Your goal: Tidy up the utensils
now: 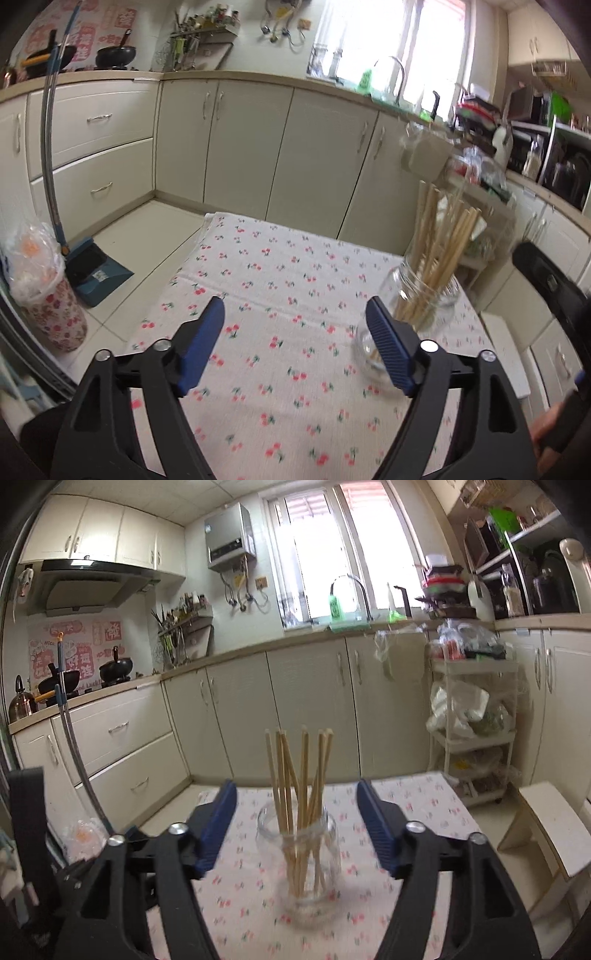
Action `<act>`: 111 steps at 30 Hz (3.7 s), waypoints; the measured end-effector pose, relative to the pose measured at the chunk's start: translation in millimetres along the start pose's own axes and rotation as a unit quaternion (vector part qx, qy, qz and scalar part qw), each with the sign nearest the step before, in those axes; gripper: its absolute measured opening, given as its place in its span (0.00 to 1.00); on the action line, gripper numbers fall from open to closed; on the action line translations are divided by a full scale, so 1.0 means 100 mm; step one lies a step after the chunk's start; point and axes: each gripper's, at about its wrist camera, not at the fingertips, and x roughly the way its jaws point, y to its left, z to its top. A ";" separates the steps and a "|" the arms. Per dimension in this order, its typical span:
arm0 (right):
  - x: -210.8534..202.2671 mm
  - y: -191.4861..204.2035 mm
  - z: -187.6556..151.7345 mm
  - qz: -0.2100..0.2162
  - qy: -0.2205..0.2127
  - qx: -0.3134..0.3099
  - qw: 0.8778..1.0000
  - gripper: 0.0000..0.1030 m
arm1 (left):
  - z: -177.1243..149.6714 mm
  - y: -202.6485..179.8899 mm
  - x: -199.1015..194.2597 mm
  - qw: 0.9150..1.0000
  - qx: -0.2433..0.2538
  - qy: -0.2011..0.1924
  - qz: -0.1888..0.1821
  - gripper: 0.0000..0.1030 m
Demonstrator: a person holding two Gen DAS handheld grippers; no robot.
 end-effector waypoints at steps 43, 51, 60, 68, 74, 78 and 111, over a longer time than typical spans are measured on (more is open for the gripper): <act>-2.52 0.68 -0.52 -0.016 0.260 0.038 0.965 0.93 | -0.58 0.03 -2.94 0.990 0.090 0.089 0.060 0.92; -2.52 0.73 -0.56 -0.015 0.270 0.030 0.962 0.93 | -0.56 0.09 -2.98 0.991 0.081 0.086 0.062 0.93; -2.55 0.77 -0.57 -0.012 0.274 0.026 0.961 0.93 | -0.55 0.13 -3.03 0.992 0.074 0.080 0.062 0.93; -2.56 0.79 -0.58 -0.013 0.273 0.025 0.961 0.93 | -0.54 0.15 -3.08 0.992 0.078 0.079 0.067 0.92; -2.57 0.81 -0.58 -0.015 0.273 0.023 0.962 0.93 | -0.54 0.16 -3.13 0.992 0.079 0.077 0.064 0.93; -2.58 0.80 -0.59 -0.014 0.273 0.023 0.962 0.93 | -0.54 0.18 -3.14 0.992 0.075 0.079 0.066 0.93; -2.63 0.82 -0.57 -0.017 0.269 0.022 0.963 0.93 | -0.55 0.25 -3.20 0.995 0.059 0.066 0.040 0.92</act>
